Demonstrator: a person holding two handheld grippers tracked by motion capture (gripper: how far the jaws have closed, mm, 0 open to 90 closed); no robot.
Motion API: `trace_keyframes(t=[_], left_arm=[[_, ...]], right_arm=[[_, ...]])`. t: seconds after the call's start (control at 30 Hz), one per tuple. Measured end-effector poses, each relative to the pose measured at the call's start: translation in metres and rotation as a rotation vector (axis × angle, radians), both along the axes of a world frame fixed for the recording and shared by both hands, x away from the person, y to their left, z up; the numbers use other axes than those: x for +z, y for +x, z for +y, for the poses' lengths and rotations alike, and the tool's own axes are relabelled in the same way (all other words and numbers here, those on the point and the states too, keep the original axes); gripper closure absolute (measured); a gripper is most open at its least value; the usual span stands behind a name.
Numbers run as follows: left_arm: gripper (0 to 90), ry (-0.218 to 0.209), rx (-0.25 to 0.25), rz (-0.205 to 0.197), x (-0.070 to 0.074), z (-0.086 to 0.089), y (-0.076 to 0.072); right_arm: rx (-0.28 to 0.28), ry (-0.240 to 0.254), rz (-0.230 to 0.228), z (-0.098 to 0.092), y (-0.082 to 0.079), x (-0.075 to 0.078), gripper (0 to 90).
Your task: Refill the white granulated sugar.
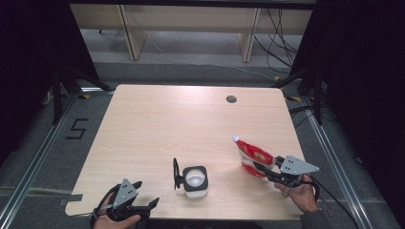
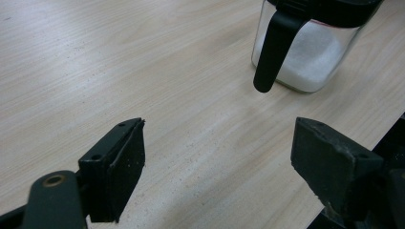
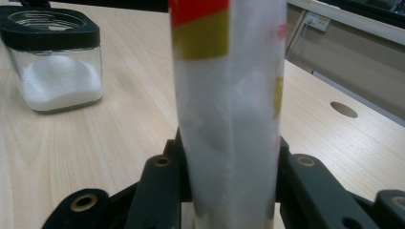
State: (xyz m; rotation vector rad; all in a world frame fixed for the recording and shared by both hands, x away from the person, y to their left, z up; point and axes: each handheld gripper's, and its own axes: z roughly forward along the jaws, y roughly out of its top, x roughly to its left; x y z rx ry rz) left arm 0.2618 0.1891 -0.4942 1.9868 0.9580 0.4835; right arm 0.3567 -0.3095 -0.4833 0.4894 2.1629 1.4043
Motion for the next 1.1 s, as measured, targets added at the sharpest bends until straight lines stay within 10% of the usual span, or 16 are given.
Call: trace_keyframes(t=[1.1], left_arm=[[18.5,0.02,-0.012,-0.009,0.0,0.001,0.001]], right_arm=[[-0.098,0.132,0.098,-0.018,-0.002,-0.003,65.7]])
